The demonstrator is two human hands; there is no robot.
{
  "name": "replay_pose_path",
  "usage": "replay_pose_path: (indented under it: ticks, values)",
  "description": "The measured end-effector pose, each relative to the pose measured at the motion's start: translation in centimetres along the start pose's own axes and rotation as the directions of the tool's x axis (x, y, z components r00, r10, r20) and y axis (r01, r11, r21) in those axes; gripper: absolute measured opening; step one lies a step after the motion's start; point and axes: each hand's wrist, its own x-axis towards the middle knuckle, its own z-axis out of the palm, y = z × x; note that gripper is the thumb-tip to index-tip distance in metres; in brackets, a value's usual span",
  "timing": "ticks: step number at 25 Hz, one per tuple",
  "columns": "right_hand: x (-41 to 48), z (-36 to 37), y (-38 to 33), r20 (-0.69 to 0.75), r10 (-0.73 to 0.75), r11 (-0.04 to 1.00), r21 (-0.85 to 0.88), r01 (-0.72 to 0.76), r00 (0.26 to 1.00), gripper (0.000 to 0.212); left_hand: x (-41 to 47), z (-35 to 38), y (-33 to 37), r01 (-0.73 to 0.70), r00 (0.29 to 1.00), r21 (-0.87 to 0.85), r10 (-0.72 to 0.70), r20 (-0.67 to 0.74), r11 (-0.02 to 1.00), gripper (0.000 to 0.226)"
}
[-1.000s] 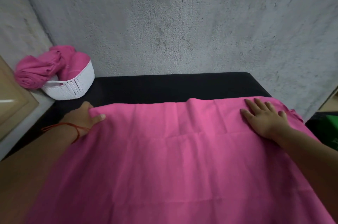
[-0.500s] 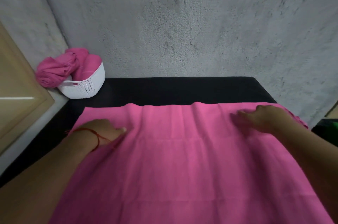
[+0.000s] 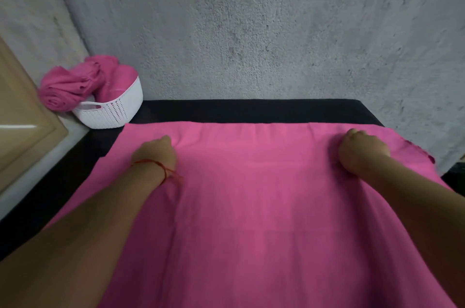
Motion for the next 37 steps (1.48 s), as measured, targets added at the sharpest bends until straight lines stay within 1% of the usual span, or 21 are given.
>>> replay_pose_path:
  ticks: [4, 6, 9, 11, 13, 16, 17, 18, 20, 22, 23, 24, 25, 26, 27, 28, 30, 31, 32, 34, 37]
  values:
    - [4.5, -0.2, -2.7, -0.051, -0.061, 0.996, 0.060, 0.064, 0.997, 0.047, 5.1, -0.1, 0.9, 0.039, 0.999, -0.077, -0.040, -0.005, 0.996, 0.047]
    - [7.0, 0.0, -3.9, -0.097, -0.066, 0.991, 0.112, 0.077, 0.993, 0.047, 7.7, -0.1, 1.1, 0.019, 1.000, -0.093, -0.020, -0.017, 0.995, 0.049]
    - [10.3, 0.2, -5.3, -0.164, -0.055, 0.982, 0.169, 0.083, 0.985, 0.044, 12.2, 0.2, 1.3, -0.005, 1.000, -0.071, 0.004, -0.004, 0.997, 0.066]
    - [12.4, 0.6, -5.9, -0.182, -0.083, 0.986, 0.129, 0.108, 0.980, 0.045, 14.6, 0.3, 1.7, -0.036, 0.999, -0.072, 0.035, -0.010, 0.997, 0.064]
    - [13.8, 0.6, -6.4, -0.182, -0.107, 0.987, 0.099, 0.126, 0.977, 0.047, 14.7, 0.3, 2.7, -0.064, 0.997, -0.050, 0.062, -0.034, 0.997, 0.058]
    - [14.4, 1.0, -6.5, -0.186, -0.088, 0.991, 0.081, 0.104, 0.979, 0.046, 14.9, 0.3, 3.6, -0.006, 0.998, -0.011, 0.005, -0.066, 1.000, 0.048]
    - [14.3, 1.0, -6.1, -0.163, -0.071, 0.989, 0.115, 0.091, 0.984, 0.045, 14.3, 0.1, 3.6, 0.009, 0.999, -0.009, -0.009, -0.048, 1.000, 0.050]
    - [14.0, 0.9, -5.4, -0.155, -0.077, 0.981, 0.165, 0.103, 0.985, 0.043, 13.8, 0.0, 3.2, -0.011, 1.000, -0.039, 0.010, -0.029, 0.999, 0.056]
    - [12.4, -0.5, -3.7, -0.119, -0.124, 0.933, 0.323, 0.157, 0.985, 0.042, 11.2, -0.4, 2.2, -0.053, 0.999, -0.117, 0.053, -0.010, 0.992, 0.068]
    - [8.8, -2.0, -1.4, -0.108, -0.175, 0.828, 0.522, 0.205, 0.979, 0.047, 6.3, 0.0, 0.4, -0.094, 0.993, -0.110, 0.086, -0.077, 0.989, 0.067]
    - [6.3, -2.0, -0.1, -0.163, -0.215, 0.804, 0.530, 0.269, 0.963, 0.055, 3.4, 0.6, -0.9, -0.109, 0.988, -0.108, 0.095, -0.121, 0.988, 0.064]
    - [3.3, -1.6, 1.2, -0.225, -0.246, 0.805, 0.494, 0.328, 0.943, 0.066, 0.4, 1.3, -2.4, -0.119, 0.985, -0.110, 0.104, -0.135, 0.987, 0.064]
    - [0.7, -0.5, 2.6, -0.216, -0.267, 0.825, 0.453, 0.339, 0.939, 0.077, -1.6, 1.9, -4.1, -0.101, 0.992, -0.126, 0.090, -0.090, 0.987, 0.069]
    - [-1.2, 1.0, 4.2, -0.148, -0.264, 0.867, 0.397, 0.302, 0.953, 0.087, -2.9, 2.1, -5.8, -0.082, 0.996, -0.135, 0.079, -0.033, 0.987, 0.077]
    - [-2.2, 2.3, 6.0, -0.072, -0.242, 0.918, 0.304, 0.253, 0.968, 0.092, -3.1, 2.3, -7.9, -0.063, 0.998, -0.137, 0.065, 0.007, 0.989, 0.085]
    - [-2.6, 3.1, 7.7, 0.006, -0.225, 0.952, 0.215, 0.218, 0.974, 0.094, -3.2, 2.3, -9.7, -0.044, 0.998, -0.129, 0.048, 0.030, 0.991, 0.086]
    - [-2.3, 3.9, 10.0, 0.078, -0.227, 0.971, 0.097, 0.219, 0.971, 0.106, -3.9, 2.4, -12.5, 0.046, 0.998, -0.113, -0.040, 0.054, 0.993, 0.076]
    - [-2.2, 3.8, 10.6, 0.077, -0.229, 0.972, 0.070, 0.224, 0.970, 0.110, -4.2, 2.6, -13.4, 0.071, 0.997, -0.095, -0.067, 0.044, 0.993, 0.072]
    - [-2.3, 3.6, 10.8, 0.068, -0.198, 0.977, 0.089, 0.191, 0.978, 0.111, -4.3, 2.6, -13.7, 0.080, 0.996, -0.080, -0.077, 0.038, 0.994, 0.070]
    - [-2.4, 3.0, 10.4, 0.089, -0.128, 0.983, 0.143, 0.114, 0.988, 0.104, -4.3, 2.1, -13.5, 0.105, 0.992, -0.053, -0.101, 0.074, 0.993, 0.067]
    - [-5.4, 0.2, 7.9, 0.090, -0.060, 0.992, 0.114, 0.050, 0.994, 0.082, -4.4, 0.4, -11.0, 0.186, 0.978, -0.012, -0.184, 0.099, 0.982, 0.064]
